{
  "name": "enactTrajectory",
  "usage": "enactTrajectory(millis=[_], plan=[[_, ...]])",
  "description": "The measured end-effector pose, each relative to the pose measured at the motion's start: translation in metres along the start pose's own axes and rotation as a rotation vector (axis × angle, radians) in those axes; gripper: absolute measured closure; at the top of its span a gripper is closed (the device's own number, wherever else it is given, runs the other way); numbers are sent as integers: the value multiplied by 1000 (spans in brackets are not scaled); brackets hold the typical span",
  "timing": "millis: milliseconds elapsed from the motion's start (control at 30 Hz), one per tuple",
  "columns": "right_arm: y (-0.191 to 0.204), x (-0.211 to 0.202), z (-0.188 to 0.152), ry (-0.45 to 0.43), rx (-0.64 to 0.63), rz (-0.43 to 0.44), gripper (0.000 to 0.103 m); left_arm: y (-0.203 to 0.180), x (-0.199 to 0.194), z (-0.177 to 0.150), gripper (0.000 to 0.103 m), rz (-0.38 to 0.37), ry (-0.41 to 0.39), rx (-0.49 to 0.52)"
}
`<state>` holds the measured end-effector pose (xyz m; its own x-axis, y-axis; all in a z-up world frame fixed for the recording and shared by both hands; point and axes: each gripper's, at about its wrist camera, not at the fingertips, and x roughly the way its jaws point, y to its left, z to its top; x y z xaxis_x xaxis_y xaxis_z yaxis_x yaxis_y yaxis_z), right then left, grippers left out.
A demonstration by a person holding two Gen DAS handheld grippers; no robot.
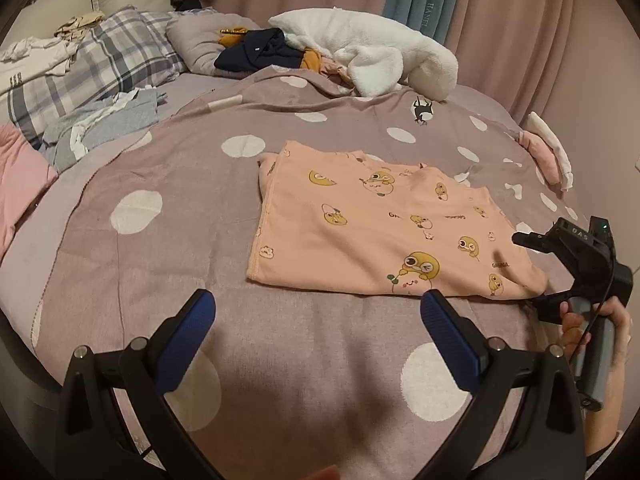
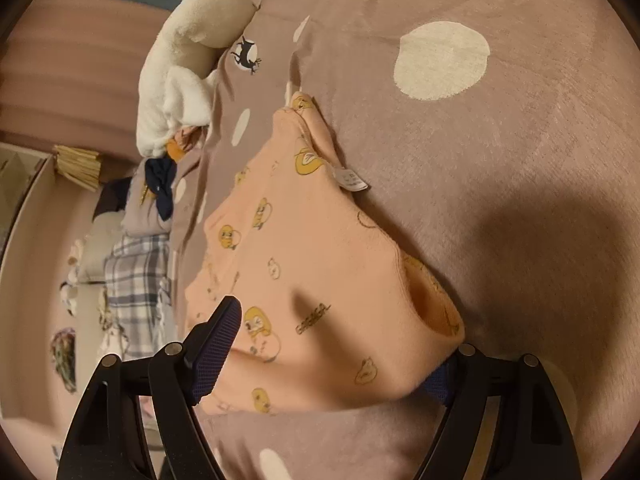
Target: Fold small clothes
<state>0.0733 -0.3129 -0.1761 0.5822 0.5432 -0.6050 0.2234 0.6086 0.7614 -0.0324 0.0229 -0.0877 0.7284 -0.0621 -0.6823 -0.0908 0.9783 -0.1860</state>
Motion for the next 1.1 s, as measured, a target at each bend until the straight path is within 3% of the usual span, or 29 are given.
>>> enactTrajectory(millis=[133,333,467,567,867,1100], plan=[[-4,0,-2,-60,7,-13,28,1,1,-2,1,6,11,-2],[-7,-1,-3,-96,-27,-66,48,1,1,-6,1,13,23,5],[-15,-2,-2,-112,3,-98,79,0,3,-9,1,17,38,19],[-22,-3,-1,-113,14,-93,89,0,3,-9,1,15,38,18],[-11,1,-5,-149,-77,-155,95,-3,-9,-7,1,18,-3,29],[-10,-1,-2,-142,-37,-137,96,3,-12,-5,1,11,-4,17]])
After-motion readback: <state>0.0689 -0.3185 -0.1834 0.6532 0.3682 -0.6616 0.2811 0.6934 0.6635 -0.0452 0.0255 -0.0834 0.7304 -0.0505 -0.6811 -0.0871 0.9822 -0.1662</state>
